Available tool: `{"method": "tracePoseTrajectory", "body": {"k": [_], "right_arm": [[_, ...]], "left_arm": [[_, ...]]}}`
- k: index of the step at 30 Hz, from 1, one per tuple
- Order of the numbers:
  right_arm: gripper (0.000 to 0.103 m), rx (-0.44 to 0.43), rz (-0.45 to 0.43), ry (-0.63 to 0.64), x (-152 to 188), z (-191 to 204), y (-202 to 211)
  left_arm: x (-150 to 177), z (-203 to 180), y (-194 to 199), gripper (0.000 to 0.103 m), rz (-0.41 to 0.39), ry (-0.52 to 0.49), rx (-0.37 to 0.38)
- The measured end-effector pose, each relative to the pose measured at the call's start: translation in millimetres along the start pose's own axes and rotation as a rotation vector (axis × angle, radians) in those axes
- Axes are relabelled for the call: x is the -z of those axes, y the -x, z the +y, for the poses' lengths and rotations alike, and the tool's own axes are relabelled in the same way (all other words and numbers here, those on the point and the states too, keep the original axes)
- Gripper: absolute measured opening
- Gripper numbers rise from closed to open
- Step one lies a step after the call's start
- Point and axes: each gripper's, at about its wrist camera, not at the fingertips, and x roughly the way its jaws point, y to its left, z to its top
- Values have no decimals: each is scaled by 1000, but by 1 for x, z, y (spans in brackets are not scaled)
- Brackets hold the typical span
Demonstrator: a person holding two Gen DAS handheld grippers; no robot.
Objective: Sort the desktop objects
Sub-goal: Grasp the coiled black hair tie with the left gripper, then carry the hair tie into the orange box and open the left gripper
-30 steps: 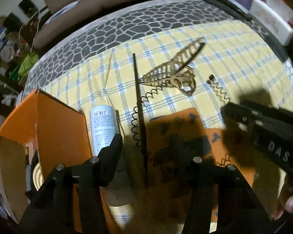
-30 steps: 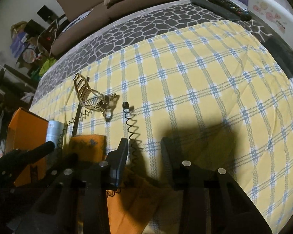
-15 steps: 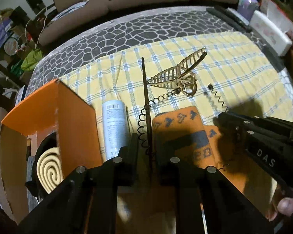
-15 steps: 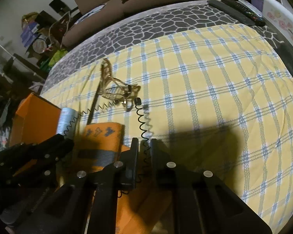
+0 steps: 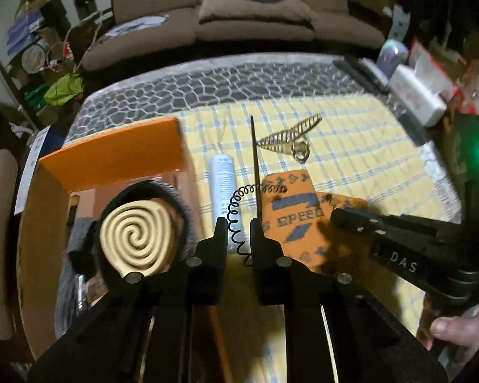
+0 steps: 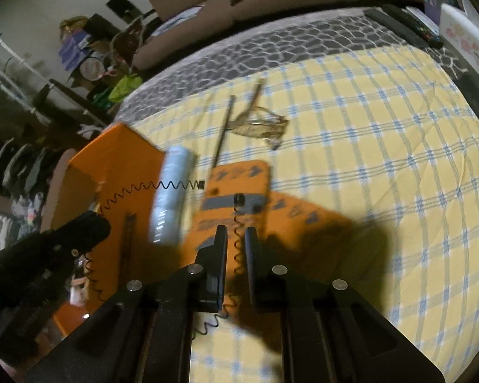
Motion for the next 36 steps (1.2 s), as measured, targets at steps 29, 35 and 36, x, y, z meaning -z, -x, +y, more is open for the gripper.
{"method": "tracePoseTrajectory", "body": {"k": [29, 35, 36], "right_arm": [[47, -81, 79, 43, 58, 101, -9], [9, -96, 24, 106, 56, 119, -1], [9, -79, 7, 129, 55, 124, 4]], "left_arm": [[59, 118, 76, 7, -98, 208, 80], [67, 126, 74, 7, -99, 241, 92], [68, 129, 74, 7, -103, 250, 98]]}}
